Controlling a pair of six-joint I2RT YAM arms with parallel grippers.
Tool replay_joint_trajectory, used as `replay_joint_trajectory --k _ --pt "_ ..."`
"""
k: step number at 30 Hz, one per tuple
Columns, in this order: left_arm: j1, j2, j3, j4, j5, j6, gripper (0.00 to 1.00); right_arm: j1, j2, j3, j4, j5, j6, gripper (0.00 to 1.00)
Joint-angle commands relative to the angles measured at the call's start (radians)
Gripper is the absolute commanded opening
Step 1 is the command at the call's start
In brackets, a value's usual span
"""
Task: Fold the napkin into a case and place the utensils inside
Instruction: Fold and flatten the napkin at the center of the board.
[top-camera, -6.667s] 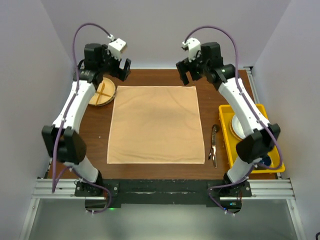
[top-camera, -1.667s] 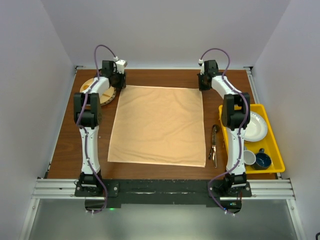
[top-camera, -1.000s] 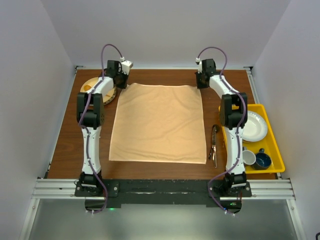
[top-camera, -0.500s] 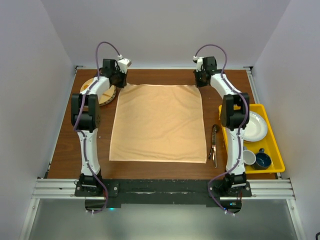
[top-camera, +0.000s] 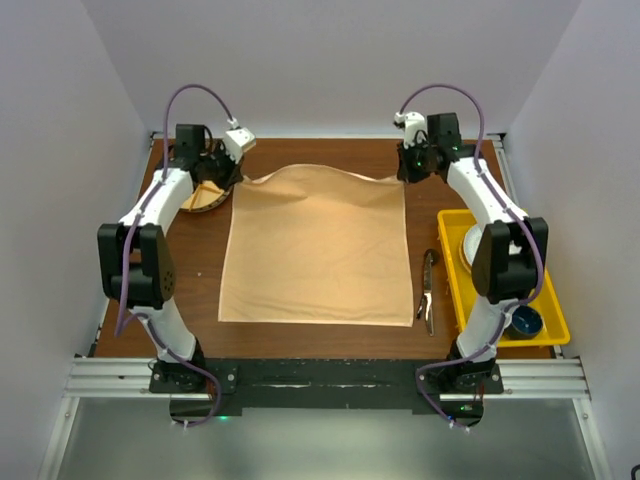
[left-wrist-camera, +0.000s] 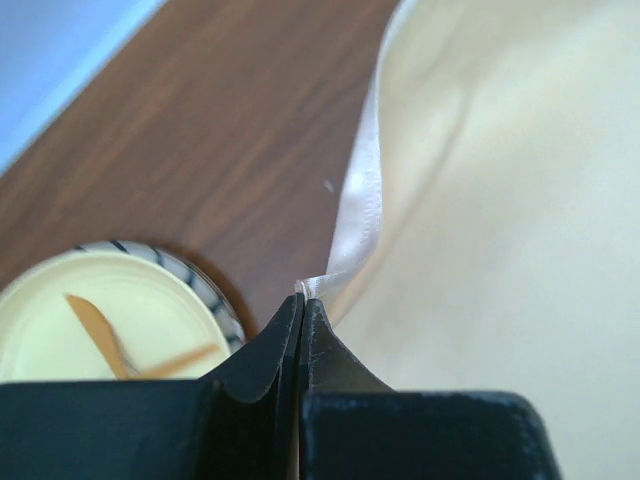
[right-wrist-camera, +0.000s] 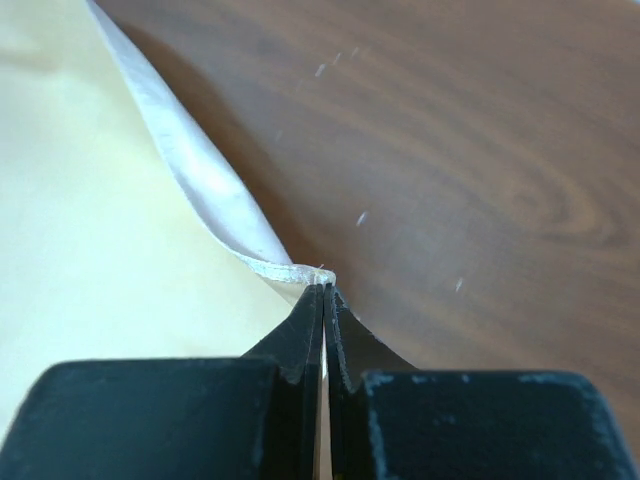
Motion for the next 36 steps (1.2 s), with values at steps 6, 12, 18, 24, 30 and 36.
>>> replay_joint_trajectory --k 6,12,18,24,30,36 --pt "0.073 -0.128 -0.243 -0.323 0.106 0.224 0.00 0.051 -0.185 -0.357 -0.097 -0.027 -0.096 0.00" --pt "0.059 -0.098 -0.373 -0.184 0.048 0.094 0.00 0.145 -0.113 -0.419 -0.045 0.031 -0.085 0.00" --pt "0.054 -0.021 -0.393 -0.117 -0.037 0.042 0.00 0.152 0.025 -0.344 0.000 0.094 -0.076 0.00" --pt "0.056 0.065 -0.276 -0.076 -0.097 -0.023 0.00 0.133 0.125 -0.173 -0.020 0.117 -0.086 0.00" --pt "0.054 0.079 -0.117 -0.215 -0.034 -0.023 0.00 0.103 0.128 -0.030 -0.184 0.041 -0.116 0.00" --pt "0.058 -0.077 -0.200 -0.343 0.033 0.107 0.00 0.099 -0.085 -0.184 -0.259 -0.016 -0.175 0.00"
